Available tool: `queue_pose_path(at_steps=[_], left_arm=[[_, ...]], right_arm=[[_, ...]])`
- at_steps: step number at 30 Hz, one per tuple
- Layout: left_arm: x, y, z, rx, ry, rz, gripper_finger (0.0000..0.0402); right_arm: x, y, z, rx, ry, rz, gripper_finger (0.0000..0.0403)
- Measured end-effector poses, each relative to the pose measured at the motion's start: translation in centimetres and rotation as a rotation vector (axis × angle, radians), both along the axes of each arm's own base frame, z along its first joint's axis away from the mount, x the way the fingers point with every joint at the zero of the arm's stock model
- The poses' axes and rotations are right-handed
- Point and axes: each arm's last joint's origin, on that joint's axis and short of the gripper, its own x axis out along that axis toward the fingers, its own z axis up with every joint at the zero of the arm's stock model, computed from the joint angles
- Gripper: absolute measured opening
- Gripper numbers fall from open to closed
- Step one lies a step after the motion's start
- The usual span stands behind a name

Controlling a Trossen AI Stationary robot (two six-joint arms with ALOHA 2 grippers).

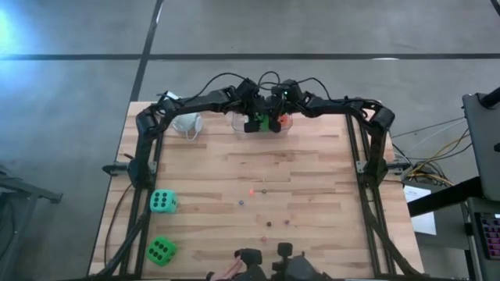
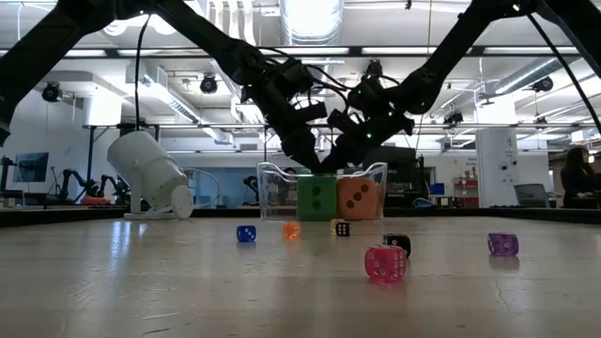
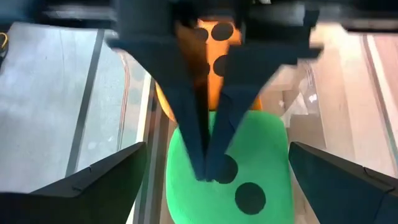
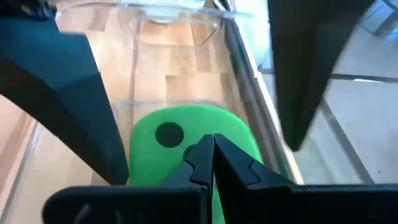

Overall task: Pick & Place Dice
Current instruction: Put the top big green dice into the transparent bin, then put the big blue dice into the transparent bin

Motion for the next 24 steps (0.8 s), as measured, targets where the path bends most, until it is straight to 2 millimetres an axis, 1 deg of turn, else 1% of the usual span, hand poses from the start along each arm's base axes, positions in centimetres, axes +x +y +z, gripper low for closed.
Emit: queue_pose_path(at_steps=[5, 14, 18, 24], left_arm=[[-0.2, -0.2, 0.6, 0.008, 0.004, -0.011, 0.0395], [-1.8, -1.1, 3.1, -0.008, 0.046, -0.005, 0.0395], [-2.5, -1.7, 3.9, -0.02, 0.079, -0.003, 0.0395], [-3.3, -2.5, 5.0, -0.033, 0.108, 0.003, 0.0395]], right_arm=[[-0.6, 0.5, 1.6, -0.019, -0.008, 0.009, 0.0008], [-2.3, 1.7, 3.7, -0.045, -0.012, 0.014, 0.0008], [-3.8, 2.7, 4.9, -0.084, -0.027, -0.005, 0.0008], [-6.7, 5.1, 6.5, -0.114, -0.057, -0.005, 0.0008]])
